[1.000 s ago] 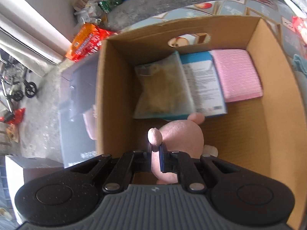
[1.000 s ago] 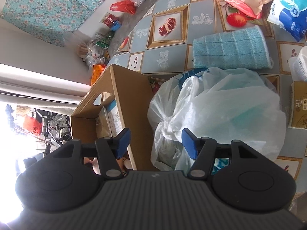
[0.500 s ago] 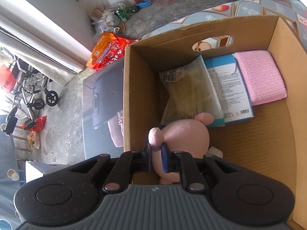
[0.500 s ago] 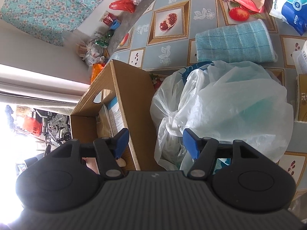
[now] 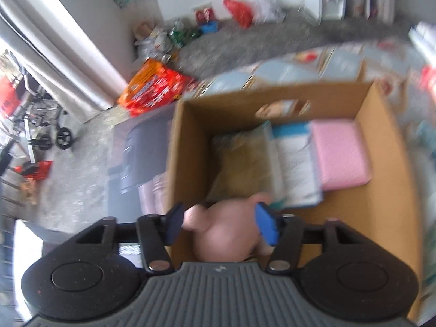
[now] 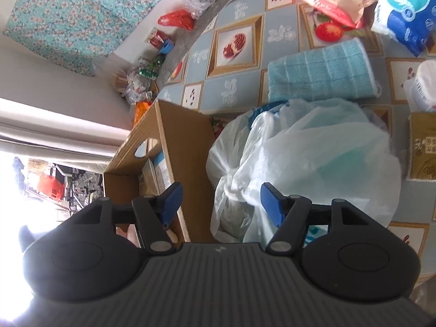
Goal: Organize soft objects
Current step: 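Lower the pink plush toy into the cardboard box and open the left tool, then move the right tool to the blue-and-white wet-wipes pack on the bed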
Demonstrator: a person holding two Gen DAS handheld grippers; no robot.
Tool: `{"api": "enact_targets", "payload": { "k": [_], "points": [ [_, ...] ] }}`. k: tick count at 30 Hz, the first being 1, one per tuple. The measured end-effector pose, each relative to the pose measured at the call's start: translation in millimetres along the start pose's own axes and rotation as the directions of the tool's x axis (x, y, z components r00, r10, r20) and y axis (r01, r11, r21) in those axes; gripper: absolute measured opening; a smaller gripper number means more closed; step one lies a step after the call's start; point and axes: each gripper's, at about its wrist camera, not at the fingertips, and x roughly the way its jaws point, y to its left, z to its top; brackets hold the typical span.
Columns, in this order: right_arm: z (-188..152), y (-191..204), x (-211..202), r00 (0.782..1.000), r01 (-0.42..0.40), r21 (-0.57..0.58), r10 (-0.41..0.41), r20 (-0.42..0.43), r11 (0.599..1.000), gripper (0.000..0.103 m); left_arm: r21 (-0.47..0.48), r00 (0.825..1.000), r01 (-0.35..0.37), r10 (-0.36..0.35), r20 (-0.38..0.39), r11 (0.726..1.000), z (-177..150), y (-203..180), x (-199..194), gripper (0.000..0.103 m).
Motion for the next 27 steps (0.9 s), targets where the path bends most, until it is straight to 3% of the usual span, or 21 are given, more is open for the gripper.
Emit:
{"api": "enact_targets", "payload": {
  "k": [6, 13, 20, 24, 27],
  "points": [
    [15.2, -27.2, -26.8, 0.996, -0.005, 0.028, 0.003, 0.088, 1.000, 0.065, 0.021, 0.983, 0.148, -0.149, 0.107, 0.989, 21.7, -52.8, -27.2, 0.079],
    [44.6, -77.9, -68.4, 0.980, 0.021, 0.083, -0.037, 0.195, 0.996, 0.071, 0.107, 0.932, 0.297, -0.313, 0.183, 0.949, 54.5, -150.7, -43.1, 0.085],
    [78.2, -140.9, -98.5, 0.957, 0.036, 0.167, -0.083, 0.278, 0.985, 0.074, 0.197, 0.909, 0.347, -0.380, 0.171, 0.917, 73.4, -246.1, -43.8, 0.085],
    [98.2, -168.6, -103.6, 0.947, 0.067, 0.182, -0.120, 0.298, 0.981, 0.074, 0.278, 0.905, 0.337, -0.391, 0.168, 0.899, 76.0, -295.1, -40.6, 0.085],
    [113.2, -184.8, -102.6, 0.942, 0.078, 0.199, -0.138, 0.307, 0.977, 0.074, 0.364, 0.905, 0.329, -0.402, 0.143, 0.871, 76.4, -331.9, -33.6, 0.085]
  ]
}}
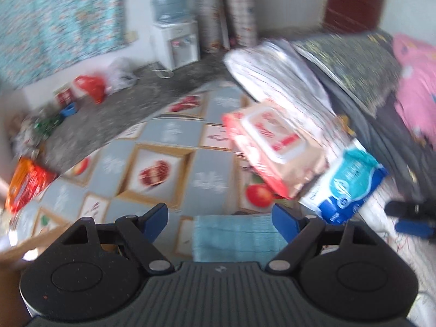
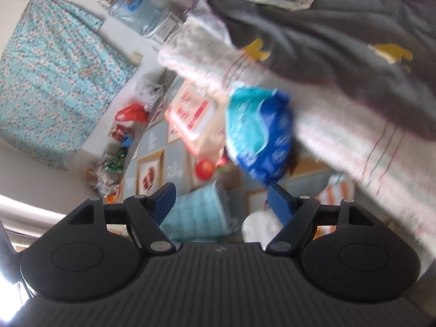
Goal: Organize soft objects
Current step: 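Move the right tool to the blue-and-white wet-wipes pack on the bed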
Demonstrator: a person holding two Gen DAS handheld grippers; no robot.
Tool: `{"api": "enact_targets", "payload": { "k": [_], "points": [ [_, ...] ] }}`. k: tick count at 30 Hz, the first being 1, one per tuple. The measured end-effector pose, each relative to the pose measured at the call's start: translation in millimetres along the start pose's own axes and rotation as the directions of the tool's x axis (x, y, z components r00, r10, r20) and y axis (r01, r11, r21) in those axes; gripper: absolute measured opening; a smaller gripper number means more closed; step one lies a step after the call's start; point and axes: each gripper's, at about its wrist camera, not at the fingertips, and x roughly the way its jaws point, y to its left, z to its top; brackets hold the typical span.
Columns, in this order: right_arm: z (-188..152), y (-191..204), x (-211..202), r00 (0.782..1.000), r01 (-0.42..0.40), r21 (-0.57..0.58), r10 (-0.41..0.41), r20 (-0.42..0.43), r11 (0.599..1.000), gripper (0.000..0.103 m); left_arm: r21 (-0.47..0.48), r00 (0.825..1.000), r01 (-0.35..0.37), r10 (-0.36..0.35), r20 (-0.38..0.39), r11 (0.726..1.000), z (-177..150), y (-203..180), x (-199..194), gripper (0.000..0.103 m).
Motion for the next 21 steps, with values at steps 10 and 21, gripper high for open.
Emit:
{"api": "enact_targets", "payload": {
  "k": [10, 21],
  "points": [
    [43.7, -34.9, 23.2, 0.999, 0.032, 0.068, -0.035, 0.039, 0.997, 0.074, 0.289, 0.996, 0.092, -0.095, -0.005, 0.953, 10.3, -81.1, 58.3, 0.086],
    [64.8, -39.5, 51.9, 1.000, 0.013, 0.015, -0.013, -0.001, 1.000, 0.074, 0.406, 0.966, 0.256, -0.247, -0.076, 0.877, 15.3, -133.4, 101.6, 0.091]
  ]
}}
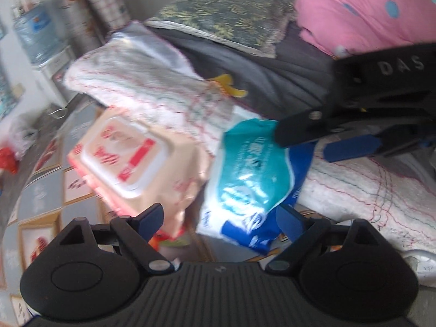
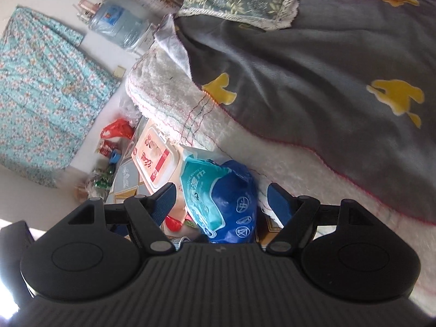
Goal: Organize soft objects
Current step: 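Move the right tool to the blue-and-white wet-wipes pack on the bed, then close the right tool on the wet-wipes pack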
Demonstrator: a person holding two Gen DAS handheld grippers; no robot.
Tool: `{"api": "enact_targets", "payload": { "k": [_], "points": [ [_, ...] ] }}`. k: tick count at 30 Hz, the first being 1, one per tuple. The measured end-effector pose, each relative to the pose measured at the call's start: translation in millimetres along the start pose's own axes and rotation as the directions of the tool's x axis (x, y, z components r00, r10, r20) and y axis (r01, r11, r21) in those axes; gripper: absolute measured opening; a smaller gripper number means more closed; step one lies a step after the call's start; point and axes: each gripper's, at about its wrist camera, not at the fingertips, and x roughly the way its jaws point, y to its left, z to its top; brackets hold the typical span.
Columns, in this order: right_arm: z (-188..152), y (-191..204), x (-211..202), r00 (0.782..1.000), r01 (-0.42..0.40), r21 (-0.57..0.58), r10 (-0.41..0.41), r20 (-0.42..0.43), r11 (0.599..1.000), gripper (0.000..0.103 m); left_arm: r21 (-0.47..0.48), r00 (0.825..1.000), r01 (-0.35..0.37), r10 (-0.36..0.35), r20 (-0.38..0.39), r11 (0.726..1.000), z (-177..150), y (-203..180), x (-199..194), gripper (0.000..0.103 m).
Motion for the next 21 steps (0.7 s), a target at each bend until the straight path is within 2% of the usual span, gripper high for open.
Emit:
{"api": "enact_targets", "payload": {
  "k": [8, 11, 16, 19, 21],
  "points": [
    [8.1, 5.5, 22.7, 0.998, -0.002, -0.090, -0.004, -0.064, 0.996, 0.074, 0.108, 0.999, 0.035, -0.032, -0.022, 0.994, 4.2, -12.6, 29.9, 0.091],
    [9.4, 7.1, 29.2, 0.997, -0.015, -0.121, 0.005, -0.079, 0.993, 0.074, 0.118, 0.998, 0.060, -0.058, -0.025, 0.991, 4.2, -16.0, 37.6, 0.091],
    [11.8, 9.9, 37.6, 0.996, -0.014, -0.156, 0.000, -0.090, 0.988, 0.072, 0.131, 0.999, 0.045, -0.042, -0.026, 0.990, 4.9, -20.9, 43.7, 0.091],
    [12.3, 10.5, 40.7, 0.996, -0.012, -0.165, -0.003, -0.087, 0.986, 0.067, 0.112, 0.999, 0.043, -0.040, -0.032, 0.993, 7.3, -19.1, 46.2, 0.091],
    [12.6, 9.8, 43.3, 0.996, -0.010, -0.167, -0.004, -0.088, 0.986, 0.059, 0.097, 0.999, 0.044, -0.041, -0.035, 0.994, 8.3, -17.6, 48.8, 0.091]
  ]
}}
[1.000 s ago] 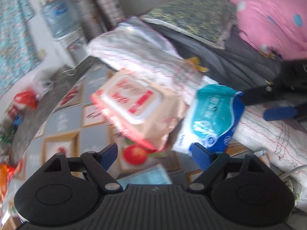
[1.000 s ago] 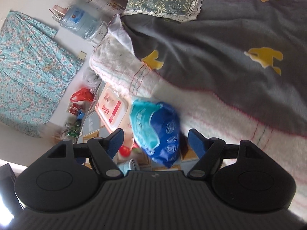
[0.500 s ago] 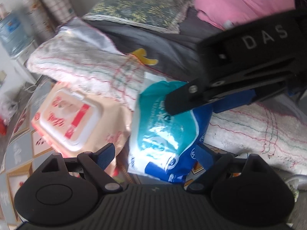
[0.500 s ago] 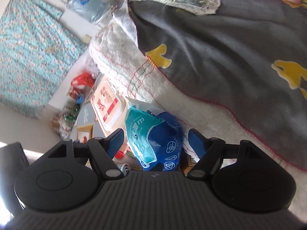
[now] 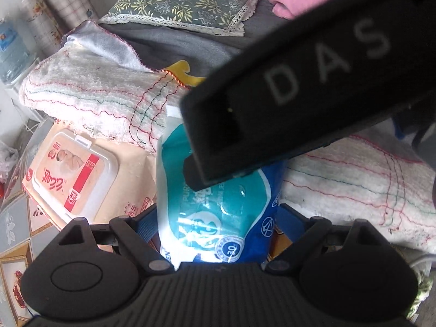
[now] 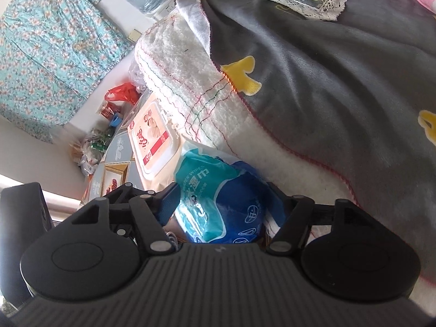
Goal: Organize soft objects
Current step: 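Close the right tool on the wet-wipes pack, then carry the wet-wipes pack into the box and open the right tool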
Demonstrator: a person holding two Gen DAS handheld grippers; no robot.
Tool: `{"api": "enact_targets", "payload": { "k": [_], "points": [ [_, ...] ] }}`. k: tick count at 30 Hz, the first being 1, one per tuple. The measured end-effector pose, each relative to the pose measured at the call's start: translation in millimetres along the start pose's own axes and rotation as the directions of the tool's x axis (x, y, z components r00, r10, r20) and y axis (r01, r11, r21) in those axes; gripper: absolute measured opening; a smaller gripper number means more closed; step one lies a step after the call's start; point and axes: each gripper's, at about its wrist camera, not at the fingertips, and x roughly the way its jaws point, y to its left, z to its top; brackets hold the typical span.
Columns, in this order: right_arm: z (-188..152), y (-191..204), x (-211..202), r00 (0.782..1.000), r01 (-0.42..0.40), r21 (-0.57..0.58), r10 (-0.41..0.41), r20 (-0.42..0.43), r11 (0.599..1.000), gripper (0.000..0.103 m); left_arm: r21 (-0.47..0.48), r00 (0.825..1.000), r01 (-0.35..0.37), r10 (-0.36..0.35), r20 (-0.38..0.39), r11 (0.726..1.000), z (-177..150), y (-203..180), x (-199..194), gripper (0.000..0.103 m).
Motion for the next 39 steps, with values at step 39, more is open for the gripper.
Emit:
{"api": "enact_targets", "payload": {
  "k": [39],
  "points": [
    [-166.3, 287.0, -139.1, 0.863, -0.487, -0.163, 0.444, -0.242, 0.858, 0.031, -0.491, 0.962, -0.249, 0.272, -0.024, 0.835, -198.3, 56.8, -330.3, 0.076]
  ]
}}
